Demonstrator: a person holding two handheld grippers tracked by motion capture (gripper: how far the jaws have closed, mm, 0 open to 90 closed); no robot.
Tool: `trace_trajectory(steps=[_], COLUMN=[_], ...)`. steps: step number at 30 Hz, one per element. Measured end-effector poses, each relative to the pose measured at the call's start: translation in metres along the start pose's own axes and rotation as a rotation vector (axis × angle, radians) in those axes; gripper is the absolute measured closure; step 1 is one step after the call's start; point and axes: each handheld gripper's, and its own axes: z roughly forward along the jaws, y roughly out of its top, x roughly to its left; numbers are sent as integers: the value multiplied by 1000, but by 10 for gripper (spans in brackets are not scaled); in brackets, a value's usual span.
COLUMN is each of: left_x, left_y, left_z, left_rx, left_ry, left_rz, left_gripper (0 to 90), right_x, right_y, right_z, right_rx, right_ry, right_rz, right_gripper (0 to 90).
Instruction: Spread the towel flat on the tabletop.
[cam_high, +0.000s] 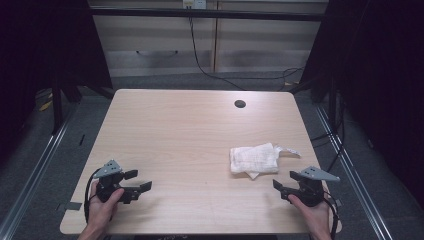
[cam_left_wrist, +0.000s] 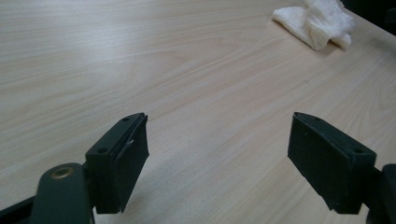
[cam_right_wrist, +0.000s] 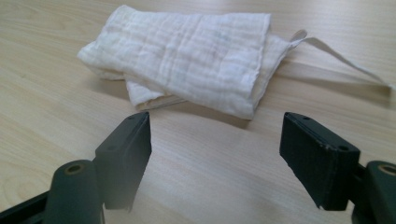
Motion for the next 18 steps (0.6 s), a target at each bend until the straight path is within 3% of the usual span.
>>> trace_trajectory(steps=[3, 5, 8, 18], left_x=[0, -1, -5, -4], left_y=[0, -1, -1, 0], left_z=[0, 1, 3, 10], left_rx=[5, 18, 37, 62], left_ry=[-15, -29, -19, -25], left_rz=[2, 27, 63, 61], left_gripper=[199, 198, 201, 202], right_x=[0, 0, 2, 7], right_y=[1, 3, 11, 31], right_z=[1, 0, 1, 19], right_rx=[2, -6, -15, 7], right_ry=[7, 27, 41, 113], right_rz=[3, 0, -7, -46], right_gripper=[261, 324, 315, 341])
